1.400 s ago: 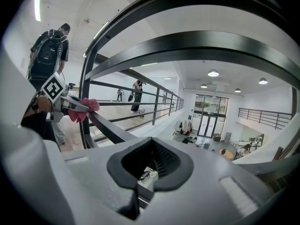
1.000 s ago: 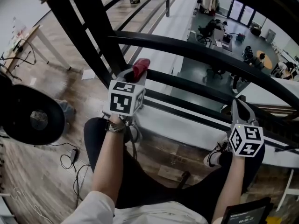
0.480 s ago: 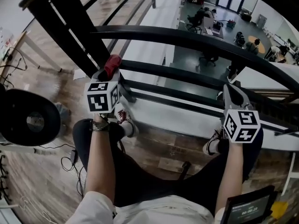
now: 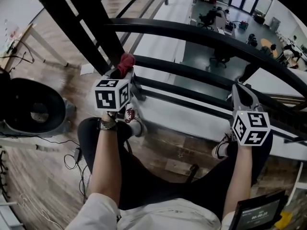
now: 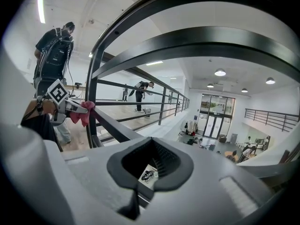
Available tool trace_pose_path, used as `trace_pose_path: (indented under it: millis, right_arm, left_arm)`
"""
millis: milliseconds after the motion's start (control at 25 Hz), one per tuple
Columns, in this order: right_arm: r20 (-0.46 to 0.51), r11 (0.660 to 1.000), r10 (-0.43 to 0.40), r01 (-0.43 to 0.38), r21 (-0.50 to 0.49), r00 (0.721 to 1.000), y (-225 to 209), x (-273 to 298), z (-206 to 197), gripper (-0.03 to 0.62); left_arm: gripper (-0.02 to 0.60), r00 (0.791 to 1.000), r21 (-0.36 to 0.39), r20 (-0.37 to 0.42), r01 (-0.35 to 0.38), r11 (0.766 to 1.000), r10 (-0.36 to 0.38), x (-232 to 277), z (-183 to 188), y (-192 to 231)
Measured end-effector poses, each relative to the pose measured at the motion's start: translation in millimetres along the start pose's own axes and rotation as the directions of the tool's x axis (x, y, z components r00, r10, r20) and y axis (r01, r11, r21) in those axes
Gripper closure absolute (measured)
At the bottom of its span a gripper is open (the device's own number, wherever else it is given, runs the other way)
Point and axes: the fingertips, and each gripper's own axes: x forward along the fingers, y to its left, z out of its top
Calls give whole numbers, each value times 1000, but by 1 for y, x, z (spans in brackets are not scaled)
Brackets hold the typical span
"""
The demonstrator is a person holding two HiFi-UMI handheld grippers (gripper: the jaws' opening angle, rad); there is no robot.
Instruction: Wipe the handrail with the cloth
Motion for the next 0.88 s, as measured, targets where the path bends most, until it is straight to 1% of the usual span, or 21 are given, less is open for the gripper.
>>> trace_pose_path:
  millis: [120,280,360,480,560,640,880]
  right_arm:
    - [0,1000,9,-9,-11,1000,6,2,1,592]
    - [0,1000,11,-11,-26,1000,9,3,4,592]
    - [2,1000,14,-14,-24,1000,9,3,6,592]
    - [5,1000,16,-16,-23,1000,11,3,6,592]
    - [7,1000,16,-15,-21,1000,12,4,6,592]
    - [9,1000,16,-16,-16,1000,12,4,6,592]
    - [19,1000,10,-9,-1,1000,9,3,9,592]
  left_arm:
    - [515,1000,2,-3,19,1000,-19,2,-1,-4]
    - [514,997,-23,-4,83,996,-83,5,-2,-14]
    - [514,995,-26,-1,101,995,-101,6,-1,-18]
    - [514,989,-10,0,150,989,-150,7,0,-32]
    - [514,982,18,-4,190,982,-190,8,0,-46]
    - [514,978,45,-13,208,977,-207,8,0,-55]
    - [514,961,66,-29,276,959,-274,11,2,-81]
